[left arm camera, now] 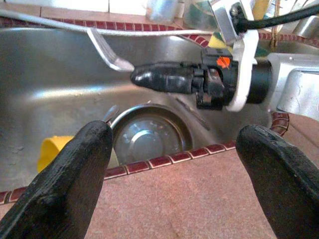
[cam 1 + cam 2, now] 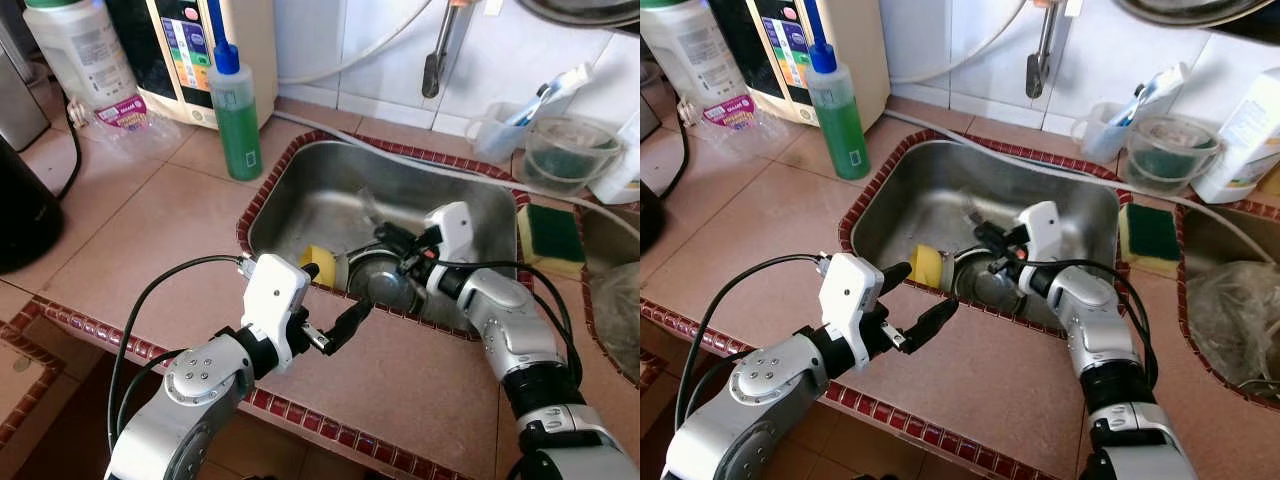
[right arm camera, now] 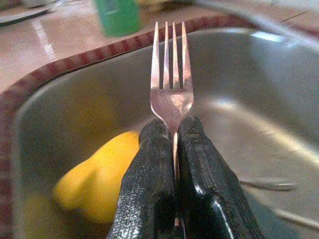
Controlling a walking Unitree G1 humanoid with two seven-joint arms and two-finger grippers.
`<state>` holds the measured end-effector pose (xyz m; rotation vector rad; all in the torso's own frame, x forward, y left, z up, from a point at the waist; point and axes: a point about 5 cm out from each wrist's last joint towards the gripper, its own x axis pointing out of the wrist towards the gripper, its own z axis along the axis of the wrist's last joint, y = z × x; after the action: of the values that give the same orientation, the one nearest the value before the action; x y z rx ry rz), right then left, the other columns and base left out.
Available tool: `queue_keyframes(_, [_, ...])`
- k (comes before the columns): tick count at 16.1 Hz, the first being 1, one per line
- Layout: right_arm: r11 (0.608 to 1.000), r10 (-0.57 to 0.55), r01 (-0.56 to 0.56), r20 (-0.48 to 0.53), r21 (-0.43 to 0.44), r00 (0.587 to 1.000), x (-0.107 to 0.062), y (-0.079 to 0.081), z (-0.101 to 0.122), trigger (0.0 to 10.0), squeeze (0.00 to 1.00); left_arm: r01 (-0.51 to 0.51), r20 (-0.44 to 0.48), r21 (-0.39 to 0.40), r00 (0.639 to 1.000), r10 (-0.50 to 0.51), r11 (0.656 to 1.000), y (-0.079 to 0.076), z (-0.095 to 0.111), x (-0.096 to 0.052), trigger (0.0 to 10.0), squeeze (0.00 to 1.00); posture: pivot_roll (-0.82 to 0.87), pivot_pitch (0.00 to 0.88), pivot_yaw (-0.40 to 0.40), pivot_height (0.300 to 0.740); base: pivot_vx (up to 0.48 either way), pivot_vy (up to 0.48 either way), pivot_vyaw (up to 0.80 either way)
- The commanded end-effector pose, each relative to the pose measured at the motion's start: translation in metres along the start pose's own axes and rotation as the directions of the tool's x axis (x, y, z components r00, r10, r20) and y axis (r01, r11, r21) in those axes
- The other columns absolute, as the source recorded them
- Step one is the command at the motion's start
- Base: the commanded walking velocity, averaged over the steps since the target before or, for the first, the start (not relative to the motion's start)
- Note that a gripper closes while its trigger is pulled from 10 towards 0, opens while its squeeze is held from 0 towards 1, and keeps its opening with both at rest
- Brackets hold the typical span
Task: Kitchen organization
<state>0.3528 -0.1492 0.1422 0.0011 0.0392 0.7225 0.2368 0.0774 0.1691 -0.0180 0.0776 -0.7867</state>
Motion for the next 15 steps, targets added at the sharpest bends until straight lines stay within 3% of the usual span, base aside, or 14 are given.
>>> queue_keyframes(1, [0.999, 0.042, -0.042, -0.006, 0.020, 0.999, -0.002, 0.004, -0.003, 10.0, 0.00, 0.005, 0.001, -0.004, 1.000, -0.005, 1.000, -0.003, 0.001, -0.002, 10.0, 0.00, -0.11, 0.218, 0.000, 0.740, 0.000, 0.000, 0.00])
queue_keyframes(2, [0.998, 0.062, -0.062, -0.010, 0.028, 0.998, -0.003, 0.006, -0.004, 10.0, 0.58, 0.001, 0.003, -0.004, 1.000, -0.001, 1.000, -0.002, 0.002, -0.002, 10.0, 0.00, -0.11, 0.218, 0.001, 0.740, 0.000, 0.000, 0.00])
queue_keyframes(3, [0.995, 0.078, -0.078, 0.002, 0.054, 0.997, -0.003, 0.007, -0.003, 10.0, 1.00, 0.000, 0.006, -0.006, 1.000, 0.000, 1.000, -0.002, 0.002, -0.002, 10.0, 0.00, -0.11, 0.217, 0.002, 0.740, 0.000, 0.000, 0.00])
queue_keyframes(11, [0.997, 0.052, -0.054, 0.027, 0.058, 0.998, -0.005, 0.006, 0.003, 10.0, 1.00, -0.005, 0.004, 0.006, 1.000, 0.005, 1.000, 0.005, 0.005, -0.001, 10.0, 0.00, -0.12, 0.208, 0.010, 0.740, 0.000, 0.000, 0.00])
queue_keyframes(15, [1.000, -0.005, 0.003, 0.083, 0.031, 0.997, -0.004, 0.003, 0.013, 10.0, 1.00, -0.064, 0.008, 0.025, 0.998, 0.064, 0.998, 0.011, 0.003, 0.002, 10.0, 0.00, -0.12, 0.184, 0.009, 0.740, 0.000, 0.000, 0.00])
